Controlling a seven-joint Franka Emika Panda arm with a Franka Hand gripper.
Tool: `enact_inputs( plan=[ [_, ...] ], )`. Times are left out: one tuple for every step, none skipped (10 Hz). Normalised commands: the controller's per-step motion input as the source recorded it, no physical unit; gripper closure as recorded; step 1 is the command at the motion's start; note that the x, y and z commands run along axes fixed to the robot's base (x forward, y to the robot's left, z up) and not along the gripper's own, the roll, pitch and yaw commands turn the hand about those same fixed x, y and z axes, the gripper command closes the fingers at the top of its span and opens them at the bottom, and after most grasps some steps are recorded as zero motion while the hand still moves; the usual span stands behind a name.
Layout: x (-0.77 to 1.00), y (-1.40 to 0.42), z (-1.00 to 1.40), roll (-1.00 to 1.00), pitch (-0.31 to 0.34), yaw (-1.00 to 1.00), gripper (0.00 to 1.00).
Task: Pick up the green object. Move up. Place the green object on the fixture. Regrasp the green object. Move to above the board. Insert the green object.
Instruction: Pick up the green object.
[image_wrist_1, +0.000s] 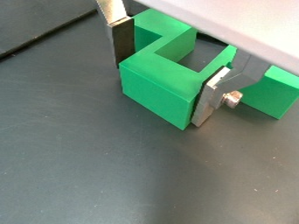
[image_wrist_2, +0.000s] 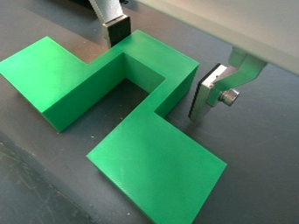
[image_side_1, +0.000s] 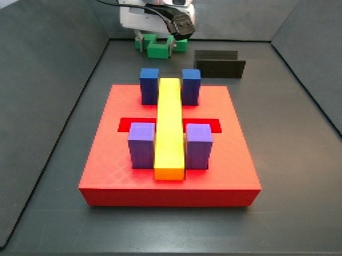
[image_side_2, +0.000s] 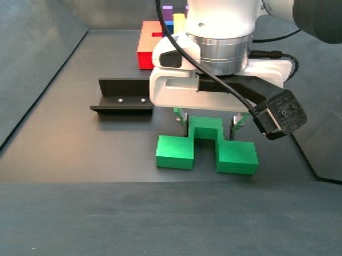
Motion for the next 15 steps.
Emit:
enact_inputs(
  plan=[
    [-0.02, 0.00, 0.00, 0.00, 0.000, 0.00, 0.00],
    [-0.03, 0.00, 0.00, 0.00, 0.000, 0.00, 0.00],
    [-0.08, -0.03, 0.00, 0.02, -0.016, 0.00, 0.00],
    [-0.09, -0.11, 0.00, 0.07, -0.050, -0.02, 0.00],
    [-0.07, -0.03, 0.00, 0.02, -0.034, 0.00, 0.00],
    [0.00, 0.00, 0.00, 0.00, 0.000, 0.00, 1.00],
    [0.00, 0.00, 0.00, 0.00, 0.000, 0.00, 1.00],
    [0.00, 0.00, 0.00, 0.00, 0.000, 0.00, 1.00],
    [0.00, 0.00, 0.00, 0.00, 0.000, 0.00, 1.00],
    [0.00, 0.00, 0.00, 0.00, 0.000, 0.00, 1.00],
    [0.00, 0.00, 0.00, 0.00, 0.000, 0.00, 1.00],
    [0.00, 0.00, 0.00, 0.00, 0.000, 0.00, 1.00],
    [0.00, 0.00, 0.00, 0.00, 0.000, 0.00, 1.00],
    [0.00, 0.00, 0.00, 0.00, 0.000, 0.00, 1.00],
    [0.00, 0.00, 0.00, 0.00, 0.000, 0.00, 1.00]
  ],
)
